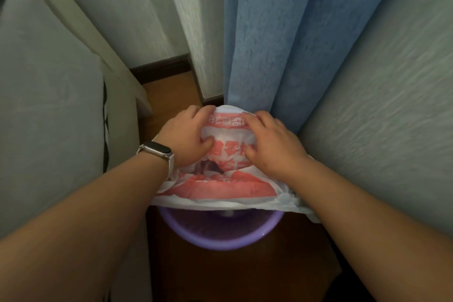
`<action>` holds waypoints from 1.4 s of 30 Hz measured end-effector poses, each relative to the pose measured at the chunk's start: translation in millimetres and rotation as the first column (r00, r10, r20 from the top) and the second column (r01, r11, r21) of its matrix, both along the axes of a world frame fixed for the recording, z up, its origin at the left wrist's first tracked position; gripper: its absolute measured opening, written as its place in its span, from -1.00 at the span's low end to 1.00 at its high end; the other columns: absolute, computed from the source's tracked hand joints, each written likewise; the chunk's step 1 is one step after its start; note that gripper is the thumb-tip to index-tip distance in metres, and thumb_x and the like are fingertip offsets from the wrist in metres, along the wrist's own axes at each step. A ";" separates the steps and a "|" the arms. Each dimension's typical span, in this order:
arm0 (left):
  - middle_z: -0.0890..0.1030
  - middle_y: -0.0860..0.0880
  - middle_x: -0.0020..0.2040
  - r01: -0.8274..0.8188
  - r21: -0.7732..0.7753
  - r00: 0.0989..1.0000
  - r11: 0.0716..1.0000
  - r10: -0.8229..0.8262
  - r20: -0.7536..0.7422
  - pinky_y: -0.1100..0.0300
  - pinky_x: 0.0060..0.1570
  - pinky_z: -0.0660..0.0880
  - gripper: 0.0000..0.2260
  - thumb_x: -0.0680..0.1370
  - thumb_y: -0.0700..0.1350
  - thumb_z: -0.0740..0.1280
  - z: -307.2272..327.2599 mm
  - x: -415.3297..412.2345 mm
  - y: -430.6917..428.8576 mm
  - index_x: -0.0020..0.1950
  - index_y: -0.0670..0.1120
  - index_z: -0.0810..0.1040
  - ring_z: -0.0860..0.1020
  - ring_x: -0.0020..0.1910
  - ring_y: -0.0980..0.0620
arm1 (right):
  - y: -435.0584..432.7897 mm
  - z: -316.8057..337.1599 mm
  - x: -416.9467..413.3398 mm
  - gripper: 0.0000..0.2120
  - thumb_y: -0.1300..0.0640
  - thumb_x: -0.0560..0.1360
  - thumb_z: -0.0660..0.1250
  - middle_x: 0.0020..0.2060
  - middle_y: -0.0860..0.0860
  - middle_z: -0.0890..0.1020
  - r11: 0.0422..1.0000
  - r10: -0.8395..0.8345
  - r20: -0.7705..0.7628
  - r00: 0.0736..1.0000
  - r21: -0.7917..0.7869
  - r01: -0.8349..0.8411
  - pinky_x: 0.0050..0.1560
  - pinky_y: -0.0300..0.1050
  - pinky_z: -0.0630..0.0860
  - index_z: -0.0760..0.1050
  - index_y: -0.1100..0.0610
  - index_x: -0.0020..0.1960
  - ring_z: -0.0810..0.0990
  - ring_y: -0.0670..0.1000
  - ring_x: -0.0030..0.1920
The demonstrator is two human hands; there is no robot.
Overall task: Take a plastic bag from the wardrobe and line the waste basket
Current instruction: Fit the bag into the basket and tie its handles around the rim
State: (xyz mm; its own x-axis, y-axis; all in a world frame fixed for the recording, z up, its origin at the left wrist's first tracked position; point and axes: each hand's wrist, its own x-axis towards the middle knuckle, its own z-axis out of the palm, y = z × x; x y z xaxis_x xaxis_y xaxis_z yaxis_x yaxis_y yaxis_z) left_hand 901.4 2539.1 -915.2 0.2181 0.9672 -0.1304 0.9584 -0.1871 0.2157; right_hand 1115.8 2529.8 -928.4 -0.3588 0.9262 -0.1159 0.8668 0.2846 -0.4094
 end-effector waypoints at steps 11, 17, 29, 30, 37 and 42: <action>0.58 0.06 0.15 0.300 -0.296 0.916 0.907 -0.361 -0.178 0.05 0.15 0.43 -0.65 0.52 0.21 0.24 50.7 15.8 -60.1 0.25 0.14 0.50 0.54 0.12 -0.04 | -41.8 36.7 7.8 -0.55 -0.08 0.48 0.30 0.27 0.01 0.50 0.962 0.271 0.031 0.962 -0.034 -0.270 0.32 0.10 0.36 0.42 -0.01 0.35 0.43 0.09 0.30; 0.54 0.04 0.18 0.207 -0.521 0.896 0.828 -0.374 -0.239 0.04 0.14 0.47 -0.55 0.50 0.27 0.26 68.0 4.1 -90.8 0.32 0.11 0.41 0.51 0.11 -0.03 | -67.9 38.7 9.6 -0.58 -0.17 0.44 0.33 0.03 -0.06 0.59 0.894 0.426 0.048 0.903 -0.175 -0.413 0.02 0.01 0.50 0.47 -0.10 0.26 0.55 0.05 0.04; 0.45 0.06 0.30 0.325 -0.471 0.751 0.820 -0.527 -0.398 -0.05 0.26 0.29 -0.31 0.37 0.47 0.21 49.2 -2.5 -121.1 0.40 0.15 0.30 0.43 0.24 -0.05 | -83.0 22.8 13.8 -0.51 -0.39 0.33 0.31 -0.10 -0.10 0.55 0.795 0.579 0.057 0.813 -0.263 -0.547 -0.07 0.02 0.55 0.44 -0.09 0.10 0.52 0.00 -0.14; 0.47 0.07 0.29 0.360 -0.440 0.731 0.823 -0.542 -0.416 -0.05 0.25 0.28 -0.36 0.40 0.45 0.18 48.0 -1.8 -121.7 0.38 0.15 0.34 0.43 0.23 -0.04 | -83.3 23.6 12.9 -0.52 -0.39 0.33 0.32 -0.13 -0.12 0.53 0.789 0.583 0.045 0.811 -0.271 -0.552 -0.10 0.00 0.54 0.45 -0.09 0.08 0.51 -0.02 -0.16; 0.57 0.09 0.17 0.431 -0.354 0.715 0.830 -0.554 -0.427 0.02 0.22 0.22 -0.67 0.55 0.20 0.17 45.0 -0.1 -122.9 0.23 0.11 0.49 0.47 0.15 0.00 | -101.2 19.8 2.6 -0.88 -0.02 0.44 0.31 -0.28 -0.08 0.48 0.828 0.533 0.060 0.844 -0.239 -0.506 -0.22 -0.04 0.50 0.46 0.02 -0.15 0.51 0.02 -0.25; 0.60 0.09 0.13 0.406 -0.316 0.757 0.858 -0.509 -0.410 0.02 0.33 0.14 -0.75 0.58 0.06 0.17 36.4 2.8 -115.6 0.22 0.10 0.51 0.47 0.19 0.00 | -92.3 16.1 17.8 -0.85 0.07 0.45 0.28 -0.37 -0.11 0.41 0.850 0.525 0.084 0.847 -0.101 -0.517 -0.29 -0.13 0.21 0.44 0.05 -0.29 0.44 0.02 -0.32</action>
State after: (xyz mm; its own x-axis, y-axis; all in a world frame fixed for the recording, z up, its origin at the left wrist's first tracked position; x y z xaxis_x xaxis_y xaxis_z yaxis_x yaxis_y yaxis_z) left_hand 904.2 2423.6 -878.8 0.4909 0.7088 -0.5066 0.7598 -0.6328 -0.1491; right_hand 1133.6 2437.5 -912.3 -0.7682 0.5940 -0.2386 0.6380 0.6799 -0.3616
